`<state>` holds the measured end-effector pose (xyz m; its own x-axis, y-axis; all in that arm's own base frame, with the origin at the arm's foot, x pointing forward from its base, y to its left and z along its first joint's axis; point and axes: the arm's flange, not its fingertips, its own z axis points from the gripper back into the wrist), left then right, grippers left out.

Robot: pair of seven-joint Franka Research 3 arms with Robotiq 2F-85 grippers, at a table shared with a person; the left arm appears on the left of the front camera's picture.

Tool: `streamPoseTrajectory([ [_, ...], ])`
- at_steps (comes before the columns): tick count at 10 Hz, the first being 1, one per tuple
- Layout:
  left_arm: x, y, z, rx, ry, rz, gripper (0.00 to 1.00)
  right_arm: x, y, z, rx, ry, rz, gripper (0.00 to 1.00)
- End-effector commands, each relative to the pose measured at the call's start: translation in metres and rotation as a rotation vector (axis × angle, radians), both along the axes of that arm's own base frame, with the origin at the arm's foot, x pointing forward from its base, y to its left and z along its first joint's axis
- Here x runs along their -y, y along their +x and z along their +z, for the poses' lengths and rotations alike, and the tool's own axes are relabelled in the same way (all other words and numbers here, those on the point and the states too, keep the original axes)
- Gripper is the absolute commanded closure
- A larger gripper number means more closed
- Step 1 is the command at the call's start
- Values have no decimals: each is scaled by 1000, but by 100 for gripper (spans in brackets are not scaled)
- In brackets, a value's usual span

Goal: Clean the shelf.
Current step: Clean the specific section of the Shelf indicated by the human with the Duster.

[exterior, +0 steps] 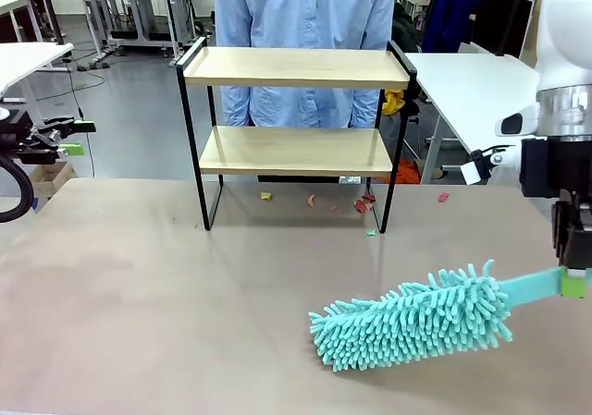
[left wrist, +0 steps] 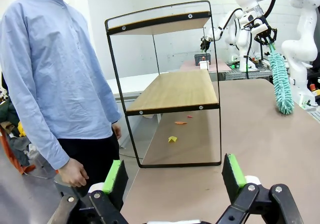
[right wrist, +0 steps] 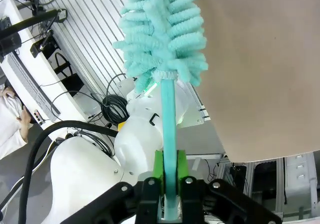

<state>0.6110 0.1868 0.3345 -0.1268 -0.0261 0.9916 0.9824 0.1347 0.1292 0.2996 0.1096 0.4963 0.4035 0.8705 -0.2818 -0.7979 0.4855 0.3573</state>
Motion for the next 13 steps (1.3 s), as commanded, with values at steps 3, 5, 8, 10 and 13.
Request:
streamPoseTrajectory([
  [3,1,-1,4,4,1,-1,0,-2,1,3,2,-14,-14,87],
  [5,1,-1,4,4,1,-1,0,-2,1,3,2,-14,-14,87],
  [8,1,-1,4,4,1,-1,0,-2,1,3,2,-14,-14,87],
  [10,1,-1,4,4,1,-1,0,-2,1,3,2,-14,-14,87],
  [13,1,-1,4,4,1,-1,0,-2,1,3,2,-14,-14,87],
])
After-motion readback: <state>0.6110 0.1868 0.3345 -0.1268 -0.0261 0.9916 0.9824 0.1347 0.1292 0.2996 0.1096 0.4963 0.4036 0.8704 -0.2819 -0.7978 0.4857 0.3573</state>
